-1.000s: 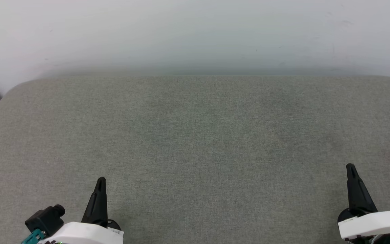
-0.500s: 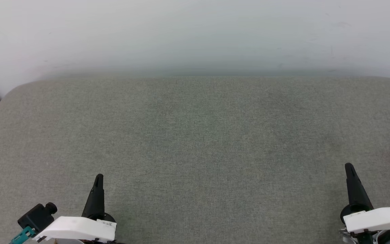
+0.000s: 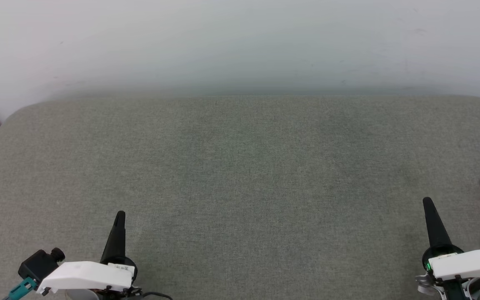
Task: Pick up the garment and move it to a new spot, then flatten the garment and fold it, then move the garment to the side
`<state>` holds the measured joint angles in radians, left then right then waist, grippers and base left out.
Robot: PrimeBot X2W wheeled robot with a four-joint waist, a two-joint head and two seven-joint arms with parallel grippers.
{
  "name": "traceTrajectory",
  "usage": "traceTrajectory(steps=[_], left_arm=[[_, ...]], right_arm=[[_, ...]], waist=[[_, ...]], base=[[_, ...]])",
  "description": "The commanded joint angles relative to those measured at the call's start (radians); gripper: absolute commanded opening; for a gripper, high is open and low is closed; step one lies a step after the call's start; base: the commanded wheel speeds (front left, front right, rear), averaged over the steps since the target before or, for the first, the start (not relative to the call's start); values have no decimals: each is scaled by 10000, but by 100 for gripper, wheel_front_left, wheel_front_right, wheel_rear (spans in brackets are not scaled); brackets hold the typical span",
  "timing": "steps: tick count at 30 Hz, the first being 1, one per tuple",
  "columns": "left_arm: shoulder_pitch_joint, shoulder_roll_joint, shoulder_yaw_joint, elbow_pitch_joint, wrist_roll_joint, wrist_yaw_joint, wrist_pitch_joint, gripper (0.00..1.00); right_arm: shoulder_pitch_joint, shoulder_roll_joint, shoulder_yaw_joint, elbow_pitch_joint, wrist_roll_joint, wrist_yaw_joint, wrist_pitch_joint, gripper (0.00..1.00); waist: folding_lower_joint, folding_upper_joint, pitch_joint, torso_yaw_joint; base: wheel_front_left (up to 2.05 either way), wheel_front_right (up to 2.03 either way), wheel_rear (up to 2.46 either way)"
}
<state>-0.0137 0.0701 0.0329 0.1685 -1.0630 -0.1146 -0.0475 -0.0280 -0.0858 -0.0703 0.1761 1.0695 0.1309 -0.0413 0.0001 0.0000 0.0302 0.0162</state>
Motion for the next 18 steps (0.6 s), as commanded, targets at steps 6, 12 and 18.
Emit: traceTrajectory(steps=[6,12,18], left_arm=[[-312,52,92,44,-774,-61,178,0],[-413,45,157,133,-1400,-82,343,0],[-481,35,220,219,-1987,-90,490,0]], right_arm=[[-297,48,-53,36,764,-1,192,0],[-380,74,-81,114,1373,-1,351,0],[-446,98,-108,195,1951,-1,516,0]], waist=[[-1,0,-25,-15],[-1,0,-50,-30],[-1,0,-74,-45]], base=[[0,0,0],[0,0,0],[0,0,0]])
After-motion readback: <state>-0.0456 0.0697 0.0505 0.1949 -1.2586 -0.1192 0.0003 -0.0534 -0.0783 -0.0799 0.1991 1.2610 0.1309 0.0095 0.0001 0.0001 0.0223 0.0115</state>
